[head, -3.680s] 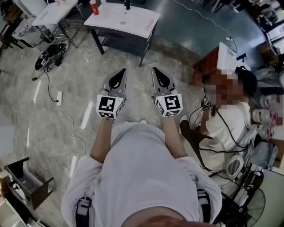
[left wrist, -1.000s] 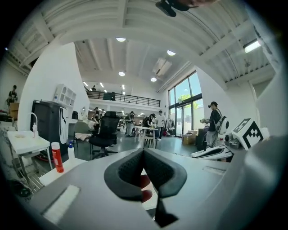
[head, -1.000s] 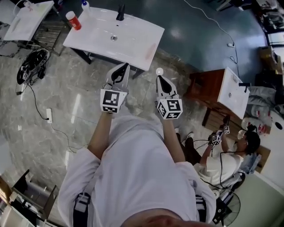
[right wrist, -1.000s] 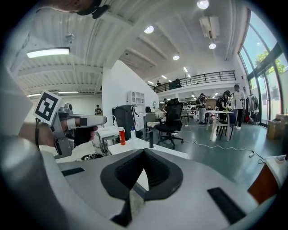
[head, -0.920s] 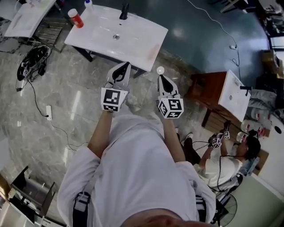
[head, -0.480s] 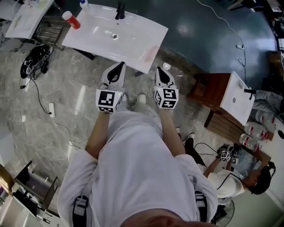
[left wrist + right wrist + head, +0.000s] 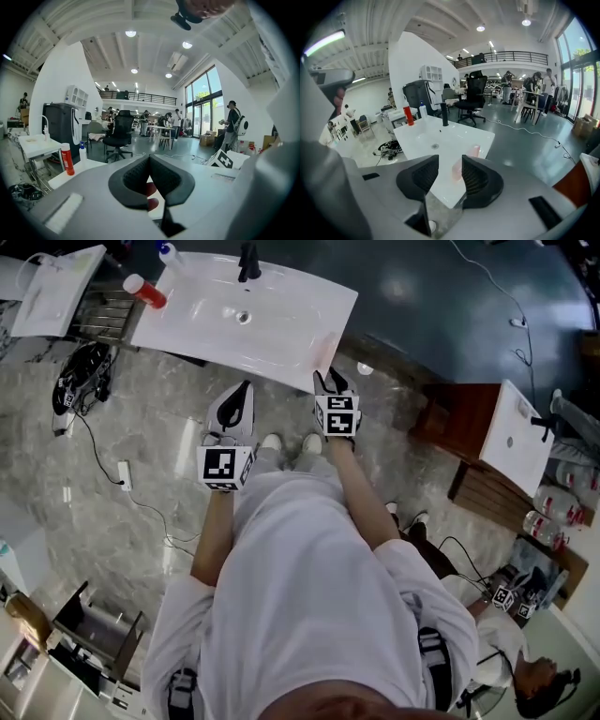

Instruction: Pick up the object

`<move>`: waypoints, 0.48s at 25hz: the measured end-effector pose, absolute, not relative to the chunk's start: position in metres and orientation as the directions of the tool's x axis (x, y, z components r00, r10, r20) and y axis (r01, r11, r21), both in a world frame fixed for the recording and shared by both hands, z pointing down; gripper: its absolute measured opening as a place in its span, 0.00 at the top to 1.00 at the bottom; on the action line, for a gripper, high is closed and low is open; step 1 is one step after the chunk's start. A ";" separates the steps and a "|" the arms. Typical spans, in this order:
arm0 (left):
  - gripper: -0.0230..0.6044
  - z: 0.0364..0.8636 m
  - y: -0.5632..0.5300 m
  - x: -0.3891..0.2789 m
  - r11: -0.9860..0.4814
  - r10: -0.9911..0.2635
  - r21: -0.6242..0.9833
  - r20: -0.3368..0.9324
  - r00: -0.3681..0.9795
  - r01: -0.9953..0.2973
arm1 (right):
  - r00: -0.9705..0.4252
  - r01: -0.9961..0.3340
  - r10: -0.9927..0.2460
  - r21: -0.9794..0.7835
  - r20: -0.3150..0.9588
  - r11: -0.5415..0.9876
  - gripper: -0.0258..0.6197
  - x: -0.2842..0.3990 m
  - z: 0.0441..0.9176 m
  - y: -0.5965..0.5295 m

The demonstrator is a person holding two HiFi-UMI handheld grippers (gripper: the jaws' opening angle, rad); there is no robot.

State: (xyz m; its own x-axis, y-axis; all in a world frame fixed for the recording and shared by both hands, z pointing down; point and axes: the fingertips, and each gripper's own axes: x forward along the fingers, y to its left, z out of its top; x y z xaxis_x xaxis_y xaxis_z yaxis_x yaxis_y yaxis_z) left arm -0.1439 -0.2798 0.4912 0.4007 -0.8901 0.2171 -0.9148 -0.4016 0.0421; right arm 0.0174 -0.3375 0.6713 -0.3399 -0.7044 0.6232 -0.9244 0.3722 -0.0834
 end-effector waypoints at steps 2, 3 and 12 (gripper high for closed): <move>0.96 0.493 -0.280 -0.151 -0.387 -0.895 0.039 0.223 0.386 -0.921 | -0.320 -0.933 -0.689 -0.087 0.651 0.350 0.66 0.017 0.685 -0.344; 0.96 0.494 -0.280 -0.155 -0.380 -0.898 0.037 0.226 0.378 -0.924 | -0.308 -0.937 -0.682 -0.090 0.663 0.337 0.62 0.016 0.692 -0.348; 0.96 0.499 -0.286 -0.185 -0.326 -0.912 0.022 0.254 0.321 -0.945 | -0.262 -0.963 -0.621 -0.163 0.739 0.213 0.34 0.014 0.736 -0.381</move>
